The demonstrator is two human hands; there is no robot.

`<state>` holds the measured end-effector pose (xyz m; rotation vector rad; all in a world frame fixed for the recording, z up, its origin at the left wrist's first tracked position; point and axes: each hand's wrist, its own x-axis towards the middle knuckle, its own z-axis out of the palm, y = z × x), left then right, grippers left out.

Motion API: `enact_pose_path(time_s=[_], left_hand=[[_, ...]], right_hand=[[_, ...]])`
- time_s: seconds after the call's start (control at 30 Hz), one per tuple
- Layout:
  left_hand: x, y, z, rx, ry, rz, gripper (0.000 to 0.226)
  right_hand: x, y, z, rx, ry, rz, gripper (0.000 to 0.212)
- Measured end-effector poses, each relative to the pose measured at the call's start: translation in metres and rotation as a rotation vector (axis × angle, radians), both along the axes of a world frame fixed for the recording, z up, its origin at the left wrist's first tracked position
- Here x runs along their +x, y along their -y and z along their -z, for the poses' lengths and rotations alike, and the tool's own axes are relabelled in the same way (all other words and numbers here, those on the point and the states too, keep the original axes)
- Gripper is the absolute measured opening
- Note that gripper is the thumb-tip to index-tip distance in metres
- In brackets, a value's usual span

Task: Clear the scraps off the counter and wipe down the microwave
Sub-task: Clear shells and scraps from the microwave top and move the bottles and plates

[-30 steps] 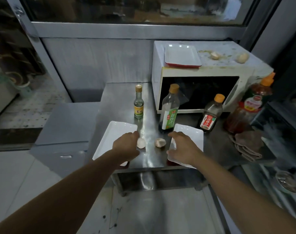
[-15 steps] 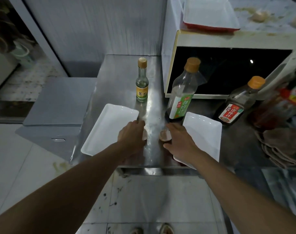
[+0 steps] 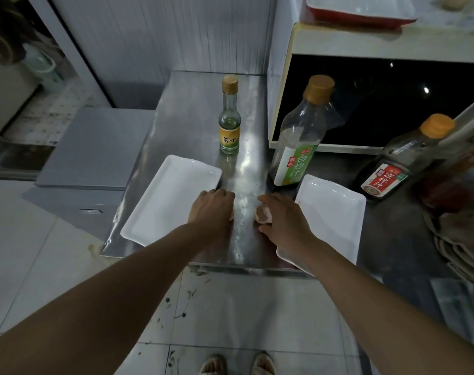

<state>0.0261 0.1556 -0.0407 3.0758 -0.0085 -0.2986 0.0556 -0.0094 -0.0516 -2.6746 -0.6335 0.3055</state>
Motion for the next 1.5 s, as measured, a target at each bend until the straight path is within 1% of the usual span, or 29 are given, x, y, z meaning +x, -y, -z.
enact_pose_path(time_s=[0.1,0.2,0.27,0.33,0.37,0.43,0.5,0.6,0.7,0.93,1.03,1.17,1.27,1.37,1.5], left_hand=[[0.0,0.0,-0.001,-0.001,-0.001,-0.003,0.039],[0.0,0.0,0.0,-0.017,0.0,-0.004,0.037],[0.0,0.0,0.0,-0.031,0.005,-0.004,0.038],[-0.001,-0.001,-0.001,-0.049,0.006,-0.003,0.039],[-0.001,-0.001,-0.002,-0.064,0.005,-0.007,0.04],[-0.003,-0.002,-0.006,-0.12,0.001,-0.031,0.043],[-0.005,-0.003,-0.013,-0.188,0.008,-0.057,0.044],[-0.008,-0.004,-0.028,-0.248,0.044,-0.059,0.049],[-0.009,-0.004,-0.047,-0.273,0.069,-0.051,0.052],[-0.013,0.001,-0.1,-0.286,0.129,-0.021,0.041],[-0.015,0.002,-0.123,-0.295,0.142,0.003,0.036],[-0.014,0.004,-0.155,-0.313,0.177,0.037,0.039],[-0.012,0.01,-0.178,-0.313,0.209,0.069,0.047],[-0.009,0.016,-0.199,-0.326,0.244,0.116,0.048],[-0.005,0.027,-0.221,-0.353,0.29,0.166,0.044]], right_hand=[[0.001,-0.001,-0.001,0.041,-0.004,-0.013,0.054],[0.0,-0.001,-0.005,0.073,-0.019,-0.049,0.03],[0.0,0.0,-0.005,0.112,-0.081,-0.03,0.022],[-0.002,-0.002,-0.006,0.125,-0.093,-0.017,0.026],[-0.002,-0.002,-0.006,0.08,-0.069,-0.013,0.031],[-0.001,0.0,-0.005,0.03,-0.032,0.018,0.042],[-0.003,0.001,-0.01,0.037,-0.039,0.034,0.045],[-0.008,0.003,-0.023,0.055,-0.025,0.041,0.036],[-0.013,0.006,-0.043,0.116,-0.039,0.069,0.028],[-0.022,0.016,-0.097,0.282,-0.048,0.133,0.032],[-0.025,0.02,-0.122,0.288,-0.043,0.166,0.037],[-0.03,0.027,-0.156,0.323,0.01,0.201,0.047],[-0.033,0.034,-0.177,0.346,0.034,0.215,0.041],[-0.034,0.042,-0.196,0.357,0.054,0.263,0.034],[-0.033,0.056,-0.214,0.376,0.098,0.341,0.038]])
